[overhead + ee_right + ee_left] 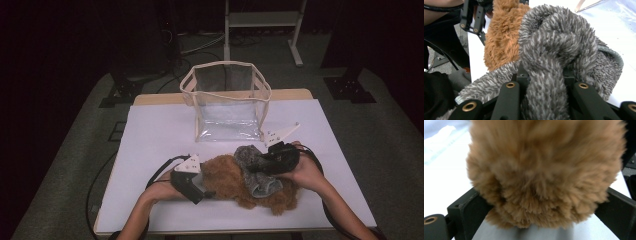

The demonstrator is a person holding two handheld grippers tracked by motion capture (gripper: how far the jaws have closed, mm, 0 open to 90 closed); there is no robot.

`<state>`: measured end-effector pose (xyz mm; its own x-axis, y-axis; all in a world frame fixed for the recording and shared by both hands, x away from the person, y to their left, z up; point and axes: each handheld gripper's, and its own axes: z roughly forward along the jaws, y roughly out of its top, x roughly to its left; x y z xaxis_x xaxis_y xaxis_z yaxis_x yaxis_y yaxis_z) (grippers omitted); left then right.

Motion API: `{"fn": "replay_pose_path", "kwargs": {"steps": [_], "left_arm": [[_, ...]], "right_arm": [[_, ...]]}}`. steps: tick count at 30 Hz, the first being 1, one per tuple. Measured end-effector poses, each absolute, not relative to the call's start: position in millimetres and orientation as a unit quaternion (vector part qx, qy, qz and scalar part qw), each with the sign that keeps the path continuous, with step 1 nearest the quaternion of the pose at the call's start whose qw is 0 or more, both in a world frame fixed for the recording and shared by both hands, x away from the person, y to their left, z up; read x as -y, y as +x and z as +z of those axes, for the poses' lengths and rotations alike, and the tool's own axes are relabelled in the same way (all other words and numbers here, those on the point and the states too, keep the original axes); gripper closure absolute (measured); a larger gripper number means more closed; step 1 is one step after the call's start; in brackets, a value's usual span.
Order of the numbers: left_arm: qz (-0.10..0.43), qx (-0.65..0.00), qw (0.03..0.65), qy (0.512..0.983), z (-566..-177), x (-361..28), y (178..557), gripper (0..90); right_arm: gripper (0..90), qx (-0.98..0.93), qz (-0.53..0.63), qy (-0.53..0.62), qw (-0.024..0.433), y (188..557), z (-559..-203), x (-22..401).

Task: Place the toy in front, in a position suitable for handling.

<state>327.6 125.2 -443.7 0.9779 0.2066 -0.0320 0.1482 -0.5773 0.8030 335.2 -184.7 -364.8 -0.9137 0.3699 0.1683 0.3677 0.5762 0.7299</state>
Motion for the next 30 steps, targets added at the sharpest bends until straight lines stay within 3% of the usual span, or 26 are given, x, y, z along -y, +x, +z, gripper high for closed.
{"fn": "replay_pose_path", "kwargs": {"steps": [2,6,8,15,21,25,30], "left_arm": [[0.028,-0.098,0.454,0.885,-445.4,-121.3,328.4,5.2],[0.034,-0.108,0.484,0.867,-440.2,-122.8,330.5,25.2],[0.051,-0.107,0.503,0.856,-428.7,-123.7,330.6,30.4],[0.09,-0.102,0.496,0.858,-384.2,-131.7,328.3,34.9],[0.154,-0.071,0.476,0.863,-312.2,-149.9,325.8,35.0],[0.177,-0.055,0.478,0.858,-279.4,-160.2,318.4,35.0],[0.148,-0.067,0.491,0.856,-299.8,-151.7,325.2,34.8]], "right_arm": [[69.1,-0.889,0.408,0.206,0.001,333.2,-364.0,183.9],[69.3,-0.887,0.41,0.211,0.003,332.6,-362.6,182.2],[69.8,-0.882,0.421,0.21,0.002,332.6,-360.1,177.3],[72.0,-0.867,0.458,0.197,0.015,337.3,-339.8,164.9],[72.3,-0.829,0.523,0.195,0.032,339.3,-314.5,160.6],[72.0,-0.807,0.558,0.194,0.019,341.1,-302.9,158.1],[71.5,-0.818,0.536,0.207,0.017,343.3,-319.0,165.4]]}}
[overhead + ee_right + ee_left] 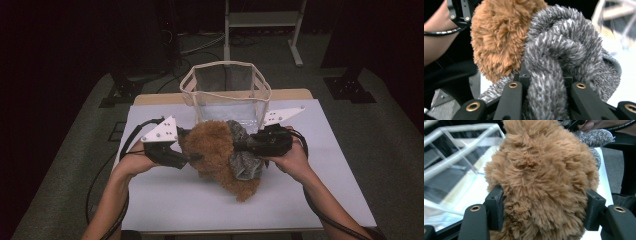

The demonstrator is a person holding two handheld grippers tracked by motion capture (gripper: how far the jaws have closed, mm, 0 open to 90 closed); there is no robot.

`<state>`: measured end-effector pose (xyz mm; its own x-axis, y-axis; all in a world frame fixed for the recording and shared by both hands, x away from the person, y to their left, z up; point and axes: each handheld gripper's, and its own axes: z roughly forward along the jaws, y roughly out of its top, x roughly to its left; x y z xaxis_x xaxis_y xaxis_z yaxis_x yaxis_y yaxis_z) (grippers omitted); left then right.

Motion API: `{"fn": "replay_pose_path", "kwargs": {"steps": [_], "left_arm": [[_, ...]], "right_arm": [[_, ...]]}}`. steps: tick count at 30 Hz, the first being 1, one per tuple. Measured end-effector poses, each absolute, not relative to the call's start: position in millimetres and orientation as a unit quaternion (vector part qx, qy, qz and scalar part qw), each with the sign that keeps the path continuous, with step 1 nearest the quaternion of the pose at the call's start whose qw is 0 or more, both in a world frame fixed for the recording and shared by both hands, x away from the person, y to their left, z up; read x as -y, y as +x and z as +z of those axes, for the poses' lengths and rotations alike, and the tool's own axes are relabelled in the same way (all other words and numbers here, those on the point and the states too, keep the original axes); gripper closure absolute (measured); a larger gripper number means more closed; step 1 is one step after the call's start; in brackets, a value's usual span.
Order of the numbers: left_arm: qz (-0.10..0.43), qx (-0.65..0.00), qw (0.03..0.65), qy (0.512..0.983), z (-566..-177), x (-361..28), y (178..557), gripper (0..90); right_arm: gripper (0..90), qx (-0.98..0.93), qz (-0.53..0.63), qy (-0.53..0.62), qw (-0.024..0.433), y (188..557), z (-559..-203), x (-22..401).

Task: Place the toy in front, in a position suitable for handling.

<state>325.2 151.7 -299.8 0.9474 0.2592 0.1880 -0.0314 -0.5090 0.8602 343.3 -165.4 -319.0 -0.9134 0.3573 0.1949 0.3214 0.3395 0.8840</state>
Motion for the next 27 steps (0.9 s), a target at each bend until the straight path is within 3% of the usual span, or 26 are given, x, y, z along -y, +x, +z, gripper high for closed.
{"fn": "replay_pose_path", "kwargs": {"steps": [3,7,13,16,22,27], "left_arm": [[0.135,-0.068,0.522,0.839,-307.1,-140.5,330.5,34.7],[0.14,-0.05,0.518,0.843,-297.8,-116.0,332.7,33.7],[0.151,-0.017,0.493,0.857,-281.6,-76.6,334.1,32.3],[0.148,-0.002,0.495,0.856,-276.0,-60.6,334.2,31.7],[0.137,0.023,0.49,0.86,-274.8,-42.1,333.7,26.9],[0.104,0.004,0.538,0.837,-278.5,-47.1,336.5,14.6]], "right_arm": [[71.4,-0.822,0.526,0.22,0.018,343.2,-318.9,185.5],[70.8,-0.828,0.519,0.207,0.044,338.9,-284.5,204.5],[70.1,-0.857,0.483,0.153,0.095,337.0,-217.5,191.3],[69.7,-0.866,0.471,0.138,0.092,337.5,-198.2,183.8],[70.1,-0.898,0.407,0.148,0.081,339.7,-209.7,184.1],[70.2,-0.887,0.426,0.162,0.073,338.6,-219.7,202.9]]}}
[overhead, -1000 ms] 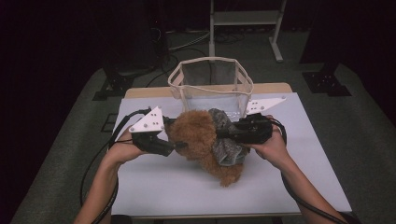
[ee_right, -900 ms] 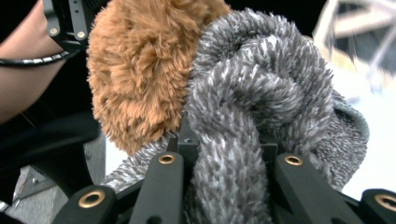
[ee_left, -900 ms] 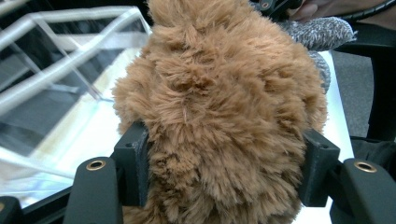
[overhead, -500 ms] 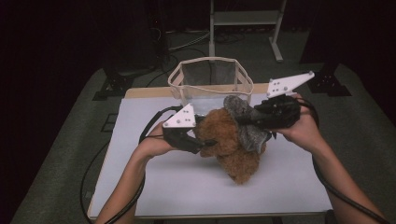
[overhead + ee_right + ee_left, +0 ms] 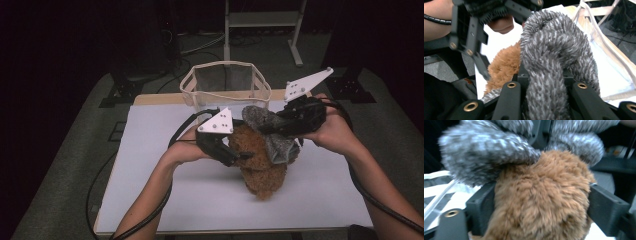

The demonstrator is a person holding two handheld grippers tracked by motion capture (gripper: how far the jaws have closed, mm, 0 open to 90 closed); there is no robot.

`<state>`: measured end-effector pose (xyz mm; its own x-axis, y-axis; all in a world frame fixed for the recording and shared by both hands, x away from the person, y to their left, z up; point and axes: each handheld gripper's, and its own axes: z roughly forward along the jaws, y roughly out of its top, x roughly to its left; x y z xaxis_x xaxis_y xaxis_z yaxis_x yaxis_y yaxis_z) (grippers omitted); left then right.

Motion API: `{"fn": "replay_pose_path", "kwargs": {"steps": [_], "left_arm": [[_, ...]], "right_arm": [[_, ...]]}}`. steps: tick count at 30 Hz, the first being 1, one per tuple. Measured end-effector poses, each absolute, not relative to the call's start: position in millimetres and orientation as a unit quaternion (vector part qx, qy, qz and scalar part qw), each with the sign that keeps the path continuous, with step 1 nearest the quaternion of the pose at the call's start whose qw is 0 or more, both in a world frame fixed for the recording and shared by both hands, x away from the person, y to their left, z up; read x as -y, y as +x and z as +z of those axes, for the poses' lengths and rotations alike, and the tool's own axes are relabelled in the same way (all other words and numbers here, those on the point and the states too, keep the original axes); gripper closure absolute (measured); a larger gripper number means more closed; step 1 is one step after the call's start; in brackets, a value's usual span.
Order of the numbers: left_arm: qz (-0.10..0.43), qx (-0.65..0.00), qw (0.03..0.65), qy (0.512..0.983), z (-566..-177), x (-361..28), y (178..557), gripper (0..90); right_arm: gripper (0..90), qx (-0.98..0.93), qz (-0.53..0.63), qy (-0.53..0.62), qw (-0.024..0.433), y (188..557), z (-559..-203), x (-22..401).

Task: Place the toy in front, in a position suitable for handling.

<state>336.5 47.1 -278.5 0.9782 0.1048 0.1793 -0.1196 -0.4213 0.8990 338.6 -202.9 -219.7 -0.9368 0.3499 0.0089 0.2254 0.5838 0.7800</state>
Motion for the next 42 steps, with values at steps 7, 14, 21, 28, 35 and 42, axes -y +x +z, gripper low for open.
{"fn": "replay_pose_path", "kwargs": {"steps": [7,14,21,28,35,42], "left_arm": [[0.098,-0.041,0.534,0.839,-293.5,-52.9,339.6,5.8],[0.069,-0.042,0.563,0.823,-304.7,-43.0,341.4,21.9],[0.102,-0.003,0.537,0.838,-292.7,-27.7,328.7,28.8],[0.114,0.012,0.517,0.848,-292.0,-24.4,323.9,31.7],[0.111,0.008,0.524,0.845,-288.9,-29.0,326.2,33.6],[0.11,-0.007,0.525,0.844,-289.7,-40.1,330.3,32.9]], "right_arm": [[70.1,-0.876,0.442,0.178,0.076,335.0,-226.5,220.2],[69.9,-0.865,0.464,0.184,0.062,333.2,-231.4,234.0],[69.9,-0.877,0.449,0.162,0.051,330.5,-211.9,225.5],[68.8,-0.89,0.434,0.138,0.03,335.9,-213.0,189.7],[69.3,-0.879,0.448,0.154,0.058,329.8,-204.0,211.7],[69.3,-0.864,0.462,0.187,0.07,317.9,-207.9,254.1]]}}
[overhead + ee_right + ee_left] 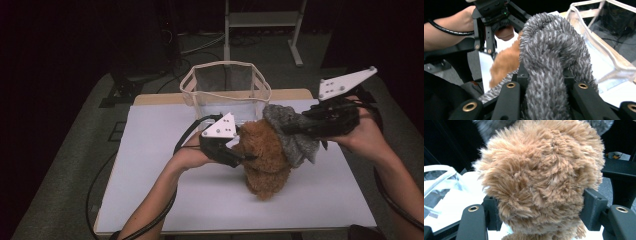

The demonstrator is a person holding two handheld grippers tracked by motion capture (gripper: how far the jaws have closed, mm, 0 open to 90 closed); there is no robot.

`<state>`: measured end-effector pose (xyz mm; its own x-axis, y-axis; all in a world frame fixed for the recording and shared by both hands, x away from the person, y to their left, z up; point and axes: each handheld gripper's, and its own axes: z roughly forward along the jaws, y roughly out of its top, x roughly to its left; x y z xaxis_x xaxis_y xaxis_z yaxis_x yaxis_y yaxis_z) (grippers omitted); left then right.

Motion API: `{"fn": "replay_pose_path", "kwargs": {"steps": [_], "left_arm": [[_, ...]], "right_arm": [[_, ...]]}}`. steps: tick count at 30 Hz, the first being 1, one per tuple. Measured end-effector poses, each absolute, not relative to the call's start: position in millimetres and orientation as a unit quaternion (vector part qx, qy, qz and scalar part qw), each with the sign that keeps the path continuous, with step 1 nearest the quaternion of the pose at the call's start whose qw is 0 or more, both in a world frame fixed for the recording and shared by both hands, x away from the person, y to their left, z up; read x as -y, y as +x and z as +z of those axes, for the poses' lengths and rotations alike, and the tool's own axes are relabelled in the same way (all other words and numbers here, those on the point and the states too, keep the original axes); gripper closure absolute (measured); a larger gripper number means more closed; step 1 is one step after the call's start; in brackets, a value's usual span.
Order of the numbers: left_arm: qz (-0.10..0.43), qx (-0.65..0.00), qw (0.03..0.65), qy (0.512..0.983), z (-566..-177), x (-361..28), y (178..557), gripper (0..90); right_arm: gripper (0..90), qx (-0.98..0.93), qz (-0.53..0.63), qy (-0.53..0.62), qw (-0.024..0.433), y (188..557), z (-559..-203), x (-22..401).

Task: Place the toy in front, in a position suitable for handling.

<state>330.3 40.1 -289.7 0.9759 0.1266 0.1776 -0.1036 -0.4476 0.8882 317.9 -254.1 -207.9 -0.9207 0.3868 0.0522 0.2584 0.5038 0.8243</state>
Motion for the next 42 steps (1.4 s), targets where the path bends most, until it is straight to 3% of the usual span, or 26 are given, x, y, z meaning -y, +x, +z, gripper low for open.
{"fn": "replay_pose_path", "kwargs": {"steps": [5,10,13,17,20,34,42], "left_arm": [[0.108,-0.009,0.512,0.852,-286.1,-45.5,327.6,24.0],[0.14,0.005,0.51,0.849,-270.7,-62.7,317.9,14.1],[0.148,0.013,0.515,0.844,-263.9,-67.5,312.2,13.1],[0.162,0.008,0.479,0.863,-272.3,-76.1,308.8,19.3],[0.153,-0.006,0.489,0.859,-283.6,-93.2,309.7,20.6],[0.149,-0.109,0.48,0.858,-347.2,-174.9,303.1,20.4],[0.136,-0.138,0.471,0.86,-370.1,-192.7,302.8,20.0]], "right_arm": [[69.3,-0.859,0.472,0.187,0.061,319.8,-219.8,253.8],[69.3,-0.86,0.479,0.17,0.05,328.1,-224.8,228.3],[69.3,-0.864,0.479,0.15,0.046,332.6,-226.6,204.6],[69.2,-0.873,0.472,0.119,0.042,335.5,-233.7,168.1],[69.1,-0.874,0.471,0.112,0.039,338.1,-241.6,154.5],[68.9,-0.881,0.454,0.134,0.007,345.4,-322.3,136.3],[68.8,-0.873,0.469,0.137,0.011,334.7,-334.1,148.2]]}}
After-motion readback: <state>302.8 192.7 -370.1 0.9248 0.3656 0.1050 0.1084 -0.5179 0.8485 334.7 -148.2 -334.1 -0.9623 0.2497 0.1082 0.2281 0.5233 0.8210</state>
